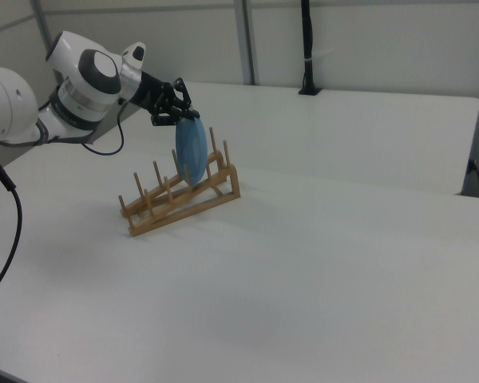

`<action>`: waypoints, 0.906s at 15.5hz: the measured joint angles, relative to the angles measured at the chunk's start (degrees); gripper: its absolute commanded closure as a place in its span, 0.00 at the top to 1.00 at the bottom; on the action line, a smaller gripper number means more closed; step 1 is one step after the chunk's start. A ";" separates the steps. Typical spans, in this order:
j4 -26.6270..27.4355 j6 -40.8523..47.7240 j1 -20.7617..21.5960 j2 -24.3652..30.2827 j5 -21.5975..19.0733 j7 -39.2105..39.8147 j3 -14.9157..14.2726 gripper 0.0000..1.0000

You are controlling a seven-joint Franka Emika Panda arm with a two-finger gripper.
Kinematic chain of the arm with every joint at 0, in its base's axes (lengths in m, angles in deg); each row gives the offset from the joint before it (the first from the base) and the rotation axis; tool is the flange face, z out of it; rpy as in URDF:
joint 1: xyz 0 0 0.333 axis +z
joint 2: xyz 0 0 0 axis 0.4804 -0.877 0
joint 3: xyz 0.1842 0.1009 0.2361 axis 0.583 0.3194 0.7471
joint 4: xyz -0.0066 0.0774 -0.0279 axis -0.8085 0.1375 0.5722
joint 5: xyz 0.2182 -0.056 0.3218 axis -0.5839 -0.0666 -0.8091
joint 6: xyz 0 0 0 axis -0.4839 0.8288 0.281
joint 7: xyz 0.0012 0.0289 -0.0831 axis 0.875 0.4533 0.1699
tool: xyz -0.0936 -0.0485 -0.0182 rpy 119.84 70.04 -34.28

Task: Pick plate from plate rack
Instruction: 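Close the gripper on the blue plate's rim, then lift the gripped blue plate up out of the rack slots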

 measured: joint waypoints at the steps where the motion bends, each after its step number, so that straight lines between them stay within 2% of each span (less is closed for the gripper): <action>1: -0.03 0.00 -0.01 0.08 0.00 -0.18 -0.01 0.05; 14: -0.29 0.18 -0.11 3.61 0.00 -0.38 -0.19 0.04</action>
